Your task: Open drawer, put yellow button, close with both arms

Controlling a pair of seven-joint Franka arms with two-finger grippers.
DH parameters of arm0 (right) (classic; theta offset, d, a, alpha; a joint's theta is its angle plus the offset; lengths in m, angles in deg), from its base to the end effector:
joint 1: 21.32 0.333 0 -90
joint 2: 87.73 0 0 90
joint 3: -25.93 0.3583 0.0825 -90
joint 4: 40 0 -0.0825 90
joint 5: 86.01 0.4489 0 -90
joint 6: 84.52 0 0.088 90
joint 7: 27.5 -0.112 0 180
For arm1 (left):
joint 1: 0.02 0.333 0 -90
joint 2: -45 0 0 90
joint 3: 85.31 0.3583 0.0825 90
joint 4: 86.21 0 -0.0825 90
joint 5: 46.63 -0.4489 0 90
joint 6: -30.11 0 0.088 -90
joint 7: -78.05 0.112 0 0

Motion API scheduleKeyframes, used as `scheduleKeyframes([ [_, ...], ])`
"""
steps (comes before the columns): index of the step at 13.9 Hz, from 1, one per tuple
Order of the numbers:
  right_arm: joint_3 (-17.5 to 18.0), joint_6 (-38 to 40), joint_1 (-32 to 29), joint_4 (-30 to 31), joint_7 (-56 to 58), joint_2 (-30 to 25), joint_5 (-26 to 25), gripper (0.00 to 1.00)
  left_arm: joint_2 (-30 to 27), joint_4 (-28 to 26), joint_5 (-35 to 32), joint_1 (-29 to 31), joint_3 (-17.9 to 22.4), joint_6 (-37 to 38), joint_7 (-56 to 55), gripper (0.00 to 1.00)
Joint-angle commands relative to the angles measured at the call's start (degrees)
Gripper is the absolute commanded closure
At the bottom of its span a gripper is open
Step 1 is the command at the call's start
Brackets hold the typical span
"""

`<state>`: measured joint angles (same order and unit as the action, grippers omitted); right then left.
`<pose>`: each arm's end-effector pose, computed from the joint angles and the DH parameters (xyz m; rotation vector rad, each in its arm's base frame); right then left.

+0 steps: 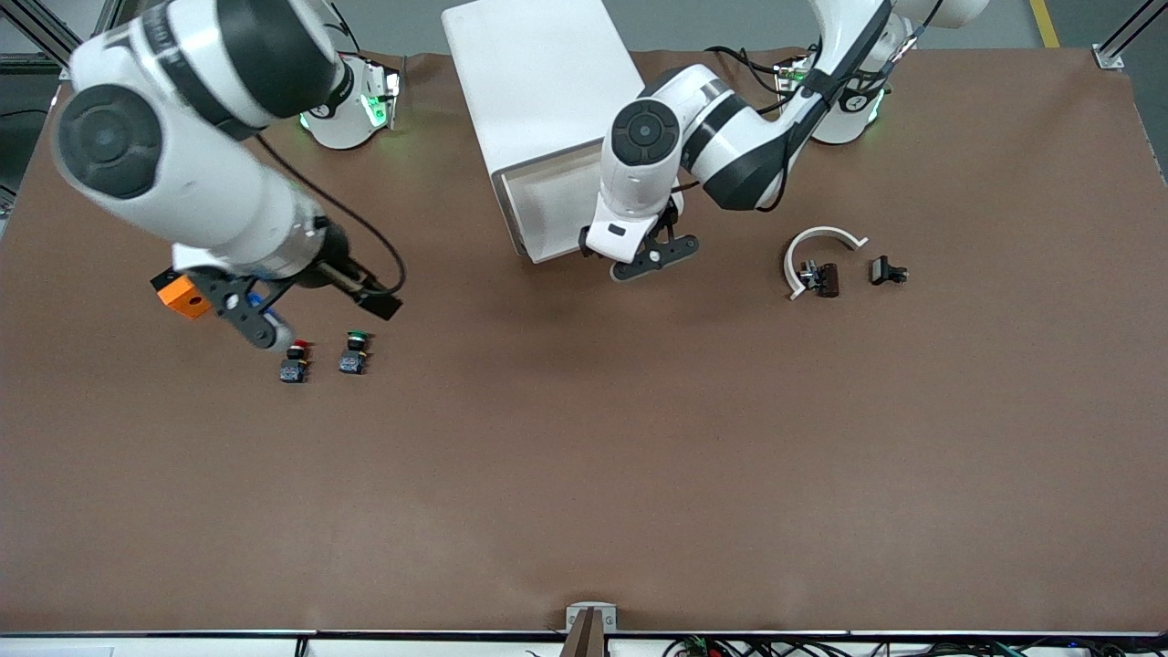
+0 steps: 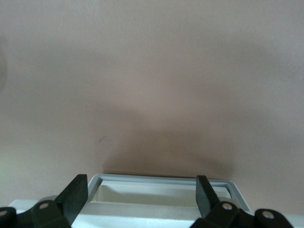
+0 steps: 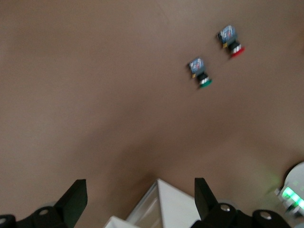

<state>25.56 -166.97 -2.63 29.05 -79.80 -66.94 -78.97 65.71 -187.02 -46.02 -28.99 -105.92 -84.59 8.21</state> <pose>0.6840 0.2433 0.6009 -2.9743 0.8949 0.2720 0.4700 -0.5230 0.3678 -3.0616 -0.5791 0.2582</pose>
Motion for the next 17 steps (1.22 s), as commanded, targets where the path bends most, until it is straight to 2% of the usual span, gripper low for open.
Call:
scheduleKeyframes([
  [1, 0.90, 0.71, -4.79, 1.70, 15.51, -1.27, -2.90, 0.00, -0.49, -0.44, -1.14, -1.77, -0.04, -0.09, -3.11, 0.00],
  [5, 0.72, 5.18, -12.43, 1.18, 37.56, -2.06, -5.90, 0.00, 0.30, -0.44, -1.05, -3.80, -0.13, 0.87, -5.31, 0.00],
  [9, 0.81, 9.83, -20.17, 1.70, 52.79, -7.33, -6.60, 0.00, 0.91, -0.09, -0.26, -5.73, -0.57, 1.67, -8.38, 0.00],
  [11, 0.81, 12.13, -21.59, 2.05, 53.26, -9.87, -7.04, 0.00, 1.53, 0.43, -0.18, -6.35, -1.09, 1.67, -9.18, 0.00],
  [15, 0.81, 10.31, -21.85, 10.55, 53.17, -17.95, -7.74, 0.00, 1.62, 0.52, 3.86, -6.53, -1.44, 1.76, -9.00, 0.00],
  [17, 0.98, 11.25, -21.68, 11.64, 52.82, -19.47, -7.83, 0.00, 2.06, 0.61, 6.23, -6.53, -2.50, 1.67, -9.09, 0.00],
])
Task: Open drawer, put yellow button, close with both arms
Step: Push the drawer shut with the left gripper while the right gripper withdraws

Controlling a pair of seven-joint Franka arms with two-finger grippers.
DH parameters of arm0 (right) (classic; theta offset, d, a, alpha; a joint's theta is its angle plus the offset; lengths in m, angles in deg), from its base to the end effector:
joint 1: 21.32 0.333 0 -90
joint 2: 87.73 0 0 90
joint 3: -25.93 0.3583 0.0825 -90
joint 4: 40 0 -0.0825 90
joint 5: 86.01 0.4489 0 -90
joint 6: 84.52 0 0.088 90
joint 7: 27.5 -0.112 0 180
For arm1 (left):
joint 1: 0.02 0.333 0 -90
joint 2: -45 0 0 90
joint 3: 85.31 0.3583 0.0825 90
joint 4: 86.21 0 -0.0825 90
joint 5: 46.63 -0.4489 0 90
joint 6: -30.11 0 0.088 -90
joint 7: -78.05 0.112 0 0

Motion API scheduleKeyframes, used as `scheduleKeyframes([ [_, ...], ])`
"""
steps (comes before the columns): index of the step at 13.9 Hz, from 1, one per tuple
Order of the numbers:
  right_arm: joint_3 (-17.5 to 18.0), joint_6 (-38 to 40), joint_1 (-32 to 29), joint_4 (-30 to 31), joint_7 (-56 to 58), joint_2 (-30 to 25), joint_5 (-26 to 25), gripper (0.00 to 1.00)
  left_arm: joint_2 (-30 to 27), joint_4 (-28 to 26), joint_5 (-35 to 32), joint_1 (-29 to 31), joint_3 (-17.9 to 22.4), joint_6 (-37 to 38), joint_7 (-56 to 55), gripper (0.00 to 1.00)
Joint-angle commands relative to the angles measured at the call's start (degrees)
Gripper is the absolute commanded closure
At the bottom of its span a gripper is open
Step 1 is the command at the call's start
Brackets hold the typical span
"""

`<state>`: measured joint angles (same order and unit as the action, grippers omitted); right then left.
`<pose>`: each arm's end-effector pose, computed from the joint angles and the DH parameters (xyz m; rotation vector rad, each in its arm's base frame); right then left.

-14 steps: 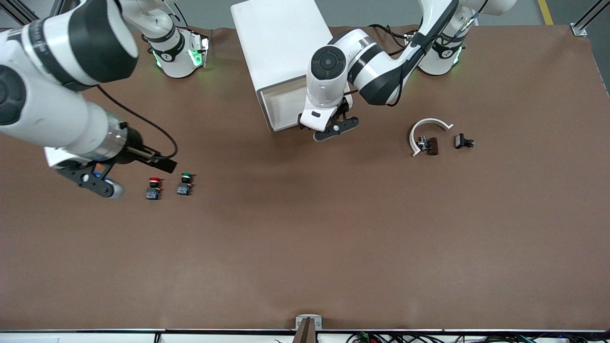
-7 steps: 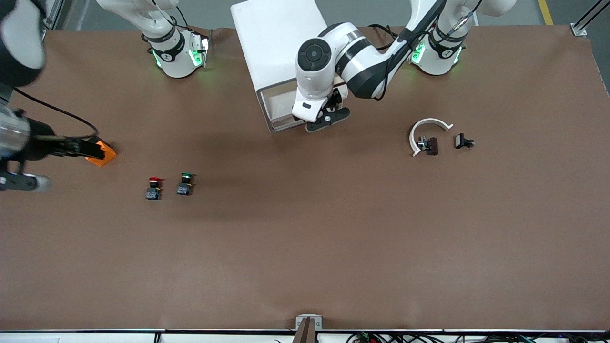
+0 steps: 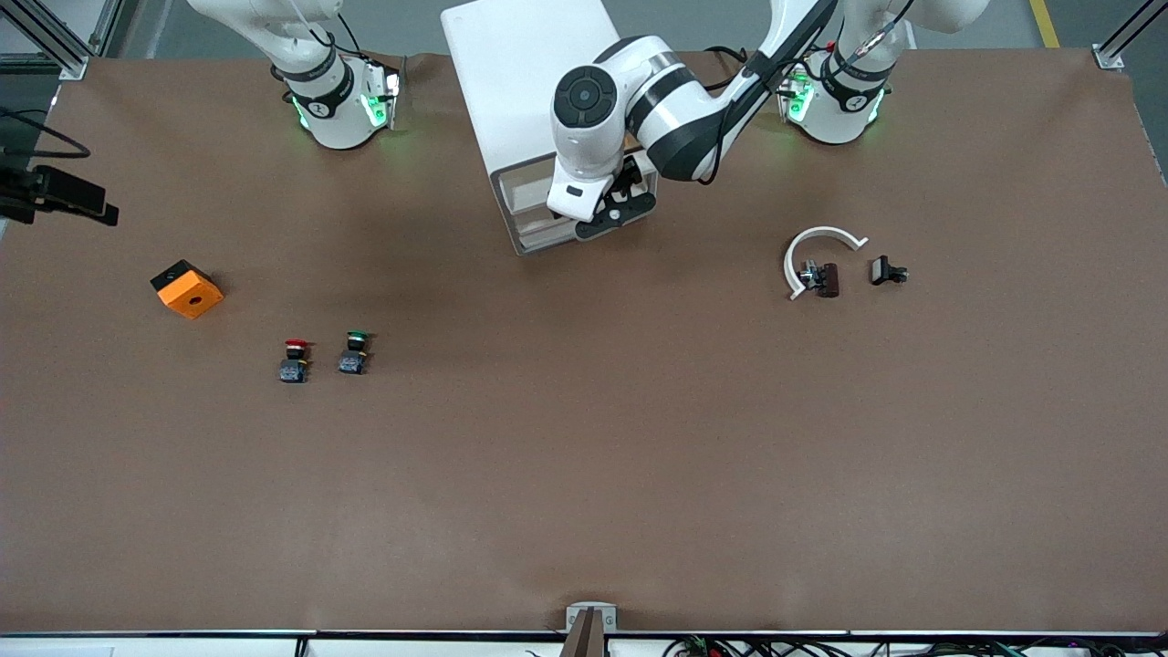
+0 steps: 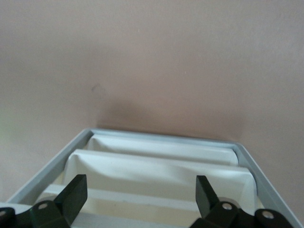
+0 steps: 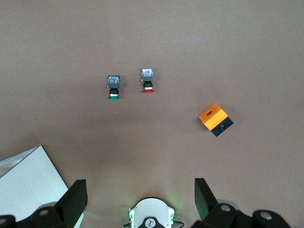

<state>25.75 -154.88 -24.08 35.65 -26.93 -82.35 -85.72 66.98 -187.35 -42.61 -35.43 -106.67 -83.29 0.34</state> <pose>0.6113 -0.0306 0.7071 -3.1171 0.0625 0.2908 0.3957 -0.5767 0.3504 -2.9980 -0.6280 0.3711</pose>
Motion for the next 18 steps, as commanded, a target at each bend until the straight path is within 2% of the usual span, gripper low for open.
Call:
scheduleKeyframes([
  [1, 0.80, 1.09, -0.14, 4.42, 0.21, -3.80, -1.18, 0.00, 0.79, 0.94, 4.23, 0.00, -1.83, 0.37, -1.21, 0.00],
  [4, 0.62, 2.07, -0.32, 4.15, -0.05, -3.88, -1.79, 0.00, 0.87, 1.38, 8.63, 0.09, -1.84, 0.37, -1.13, 0.00],
  [9, 0.80, 0.85, -0.14, 3.88, -1.36, -3.62, -1.79, 0.00, 1.49, 1.65, 9.70, 0.00, -1.84, 0.37, -1.13, 0.00],
  [12, 0.97, -1.43, 0.03, 7.21, -1.63, -4.49, -1.18, 0.00, 1.58, 1.82, 9.52, 0.26, -1.75, 0.37, -0.52, 0.00],
  [15, 1.15, -5.30, 0.56, 12.83, -1.72, -7.65, -0.91, 0.00, 2.37, 3.22, 8.64, 0.96, -1.14, 0.28, 0.80, 0.00],
  [18, 1.15, -5.31, 0.47, 14.61, -1.72, -9.42, -0.04, 0.00, 3.33, 5.77, 7.50, 4.38, -0.52, 0.28, 4.92, 0.00],
])
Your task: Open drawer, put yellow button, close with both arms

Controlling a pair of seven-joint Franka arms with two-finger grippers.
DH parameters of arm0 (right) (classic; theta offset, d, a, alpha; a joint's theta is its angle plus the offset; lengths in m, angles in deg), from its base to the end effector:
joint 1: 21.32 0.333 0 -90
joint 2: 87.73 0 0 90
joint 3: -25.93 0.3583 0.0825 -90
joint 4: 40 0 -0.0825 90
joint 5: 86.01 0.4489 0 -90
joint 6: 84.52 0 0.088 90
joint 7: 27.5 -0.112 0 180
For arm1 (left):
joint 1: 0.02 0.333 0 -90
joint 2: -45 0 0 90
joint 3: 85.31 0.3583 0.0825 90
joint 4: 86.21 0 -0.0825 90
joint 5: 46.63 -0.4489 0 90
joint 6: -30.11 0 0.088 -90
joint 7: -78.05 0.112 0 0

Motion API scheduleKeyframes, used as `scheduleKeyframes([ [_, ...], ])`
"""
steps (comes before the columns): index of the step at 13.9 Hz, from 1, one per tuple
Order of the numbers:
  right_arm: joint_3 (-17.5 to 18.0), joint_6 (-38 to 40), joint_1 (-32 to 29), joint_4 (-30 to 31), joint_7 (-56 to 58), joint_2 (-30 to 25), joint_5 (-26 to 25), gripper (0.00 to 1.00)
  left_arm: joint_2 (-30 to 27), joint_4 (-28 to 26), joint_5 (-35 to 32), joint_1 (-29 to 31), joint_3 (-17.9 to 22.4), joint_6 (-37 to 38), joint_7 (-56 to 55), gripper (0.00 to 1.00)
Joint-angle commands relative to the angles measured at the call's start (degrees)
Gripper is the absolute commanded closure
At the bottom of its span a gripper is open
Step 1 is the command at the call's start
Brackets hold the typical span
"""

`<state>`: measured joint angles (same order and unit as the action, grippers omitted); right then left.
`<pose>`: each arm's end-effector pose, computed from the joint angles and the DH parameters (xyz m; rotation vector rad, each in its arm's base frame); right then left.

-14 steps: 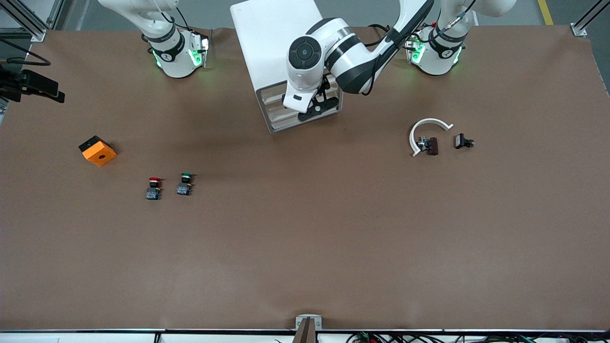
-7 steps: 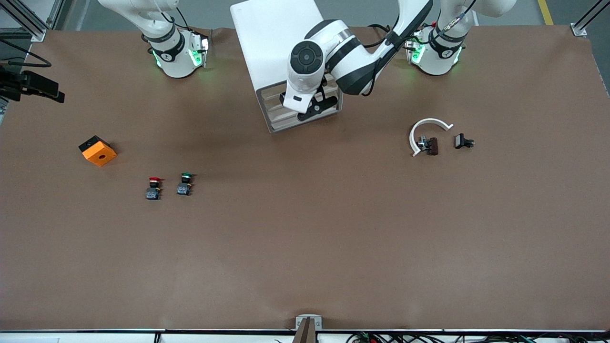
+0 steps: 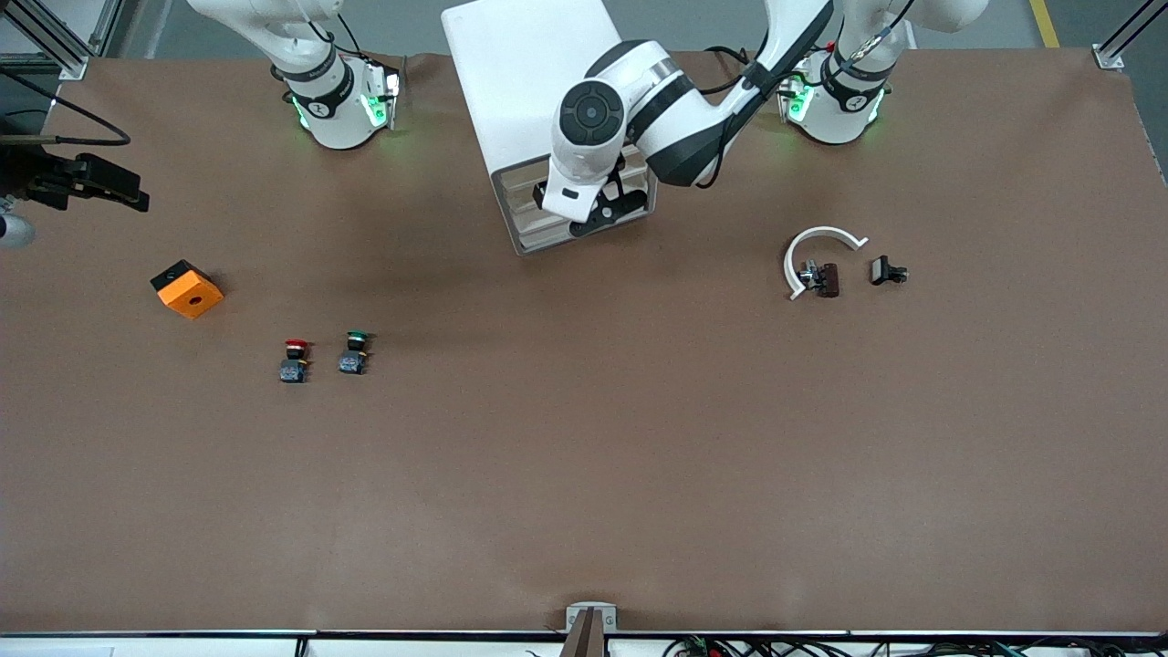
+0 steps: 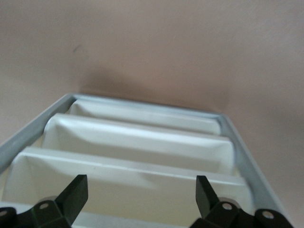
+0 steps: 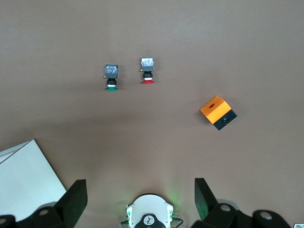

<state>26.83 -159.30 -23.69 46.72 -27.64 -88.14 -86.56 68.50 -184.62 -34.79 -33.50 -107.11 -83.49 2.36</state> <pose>0.5862 -0.0163 0.6758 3.1181 -0.0463 -0.3150 0.4157 -0.5811 0.3598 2.9793 0.7151 -0.5482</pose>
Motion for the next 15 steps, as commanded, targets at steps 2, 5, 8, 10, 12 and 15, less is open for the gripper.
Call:
scheduleKeyframes([
  [2, 0.06, -0.45, 0.08, 3.80, -1.00, -4.86, 1.16, 0.00, 2.07, 4.71, -0.33, 7.00, -0.09, 0.48, 7.72, 0.00],
  [5, 0.06, -0.54, 1.05, 3.98, -1.09, -4.87, 1.25, 0.00, 1.64, 5.42, -0.33, 12.90, -0.09, 0.57, 16.42, 0.00],
  [8, -0.11, -0.98, 1.23, 3.45, -1.09, -4.95, 1.60, 0.00, 0.06, 5.07, -0.42, 18.26, -0.08, 2.92, 24.41, 0.00],
  [10, -0.03, -2.47, 1.49, 3.36, -1.09, -4.78, 1.78, 0.00, -1.61, 4.72, -0.42, 23.35, -0.08, 6.70, 31.97, 0.00],
  [12, -0.11, -4.05, 2.54, 3.01, -1.00, -4.69, 1.78, 0.00, -3.71, 2.97, -2.25, 26.79, -0.08, 8.21, 36.38, 0.00],
  [15, -0.29, -5.98, 2.55, 2.49, -1.00, -4.86, 1.78, 0.00, -8.63, -2.47, -6.74, 32.49, -0.52, 8.39, 43.75, 0.00],
])
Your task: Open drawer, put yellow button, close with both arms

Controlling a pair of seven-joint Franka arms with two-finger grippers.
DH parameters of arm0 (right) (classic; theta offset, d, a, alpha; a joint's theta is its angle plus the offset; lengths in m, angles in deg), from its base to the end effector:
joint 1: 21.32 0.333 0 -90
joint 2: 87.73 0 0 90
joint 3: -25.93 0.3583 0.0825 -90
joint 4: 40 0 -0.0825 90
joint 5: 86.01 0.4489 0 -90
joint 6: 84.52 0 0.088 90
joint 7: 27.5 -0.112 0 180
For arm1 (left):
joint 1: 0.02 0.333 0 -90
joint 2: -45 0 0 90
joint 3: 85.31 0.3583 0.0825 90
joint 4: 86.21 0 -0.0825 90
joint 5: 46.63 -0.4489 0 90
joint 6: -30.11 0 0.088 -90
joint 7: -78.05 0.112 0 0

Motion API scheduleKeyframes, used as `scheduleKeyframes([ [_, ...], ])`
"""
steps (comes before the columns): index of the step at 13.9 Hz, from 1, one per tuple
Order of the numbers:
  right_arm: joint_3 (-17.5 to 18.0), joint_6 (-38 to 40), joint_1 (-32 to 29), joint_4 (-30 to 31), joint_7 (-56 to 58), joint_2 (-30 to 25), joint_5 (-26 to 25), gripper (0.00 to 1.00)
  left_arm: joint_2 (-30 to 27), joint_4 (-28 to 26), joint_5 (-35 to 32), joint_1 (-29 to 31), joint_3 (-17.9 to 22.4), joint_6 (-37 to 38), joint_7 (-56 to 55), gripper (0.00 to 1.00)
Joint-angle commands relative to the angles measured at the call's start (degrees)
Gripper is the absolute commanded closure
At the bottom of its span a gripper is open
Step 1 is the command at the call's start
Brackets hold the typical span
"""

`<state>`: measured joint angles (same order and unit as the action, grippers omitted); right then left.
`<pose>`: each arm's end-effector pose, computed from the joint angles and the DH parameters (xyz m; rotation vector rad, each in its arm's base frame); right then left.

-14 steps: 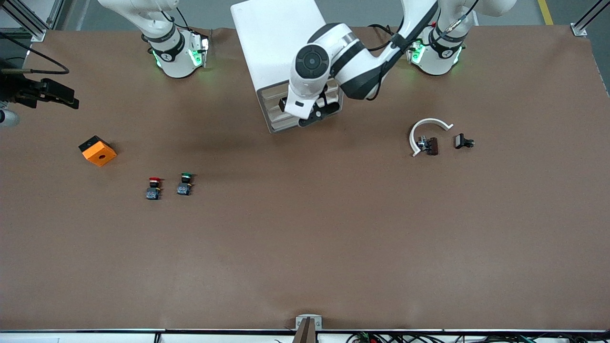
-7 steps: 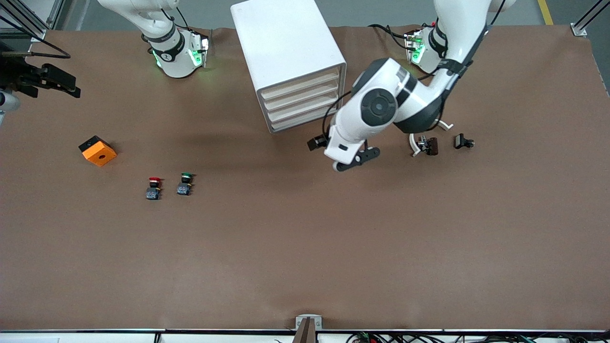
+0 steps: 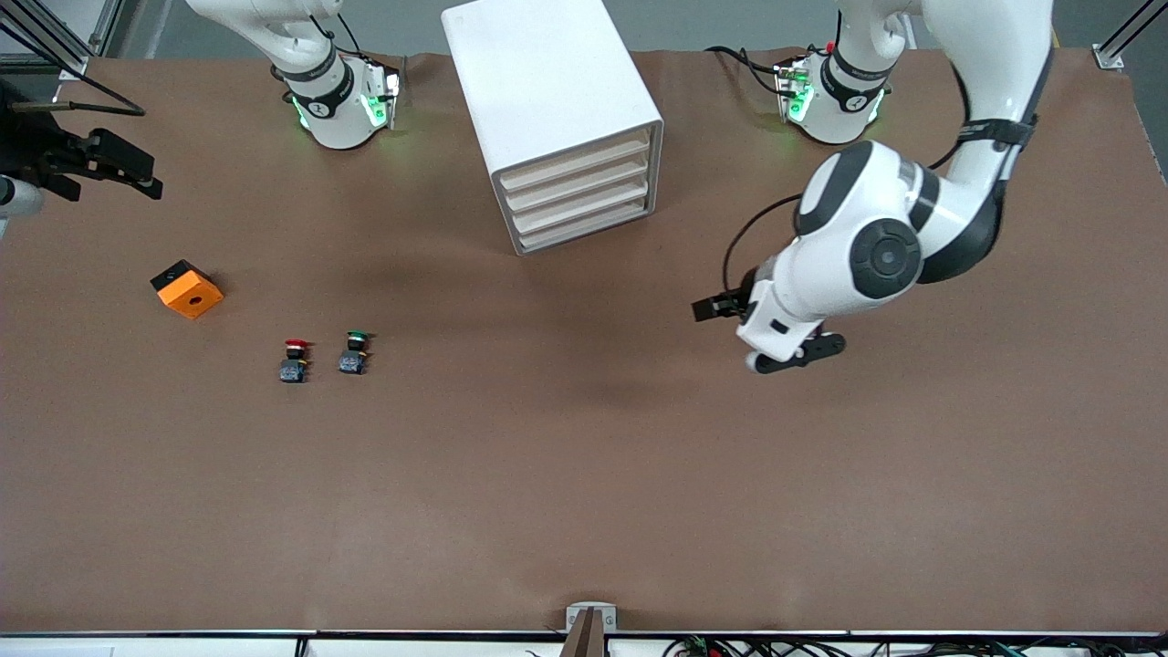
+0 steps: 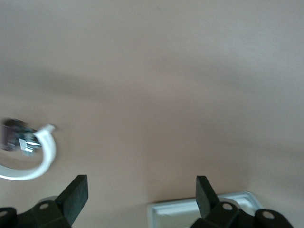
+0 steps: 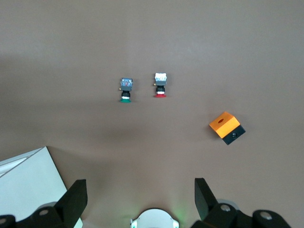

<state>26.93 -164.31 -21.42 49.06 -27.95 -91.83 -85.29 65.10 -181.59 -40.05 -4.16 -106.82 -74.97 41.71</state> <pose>0.5740 0.0110 0.6984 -3.1282 -0.0147 0.1414 0.6431 -0.2920 0.4136 2.9753 0.3532 -0.3884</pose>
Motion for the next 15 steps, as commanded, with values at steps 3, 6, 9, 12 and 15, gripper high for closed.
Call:
scheduleKeyframes([
  [3, -0.39, -2.82, 0.28, -0.38, -0.70, -1.26, 0.51, 0.00, -9.27, -7.80, -1.48, 10.02, -0.99, 1.01, 13.98, 0.00],
  [6, -0.57, -3.27, 0.19, -0.56, -0.52, -1.52, 0.42, 0.00, -11.92, -8.68, -1.48, 13.11, -0.03, 1.89, 20.32, 0.00],
  [9, -0.92, -3.27, 0.10, -0.56, -0.61, -1.61, 0.42, 0.00, -16.13, -11.75, -1.48, 5.94, 9.69, 1.98, 24.37, 0.00],
  [12, -1.01, -3.09, 0.10, -0.56, -0.61, -1.61, 0.42, 0.00, -19.39, -14.57, -1.48, 0.64, 17.20, 1.89, 30.25, 0.00],
  [15, -1.09, -2.56, 0.10, -0.48, -1.14, -1.96, 0.33, 0.00, -23.68, -16.94, -3.14, 0.98, 17.47, 1.37, 31.41, 0.00],
])
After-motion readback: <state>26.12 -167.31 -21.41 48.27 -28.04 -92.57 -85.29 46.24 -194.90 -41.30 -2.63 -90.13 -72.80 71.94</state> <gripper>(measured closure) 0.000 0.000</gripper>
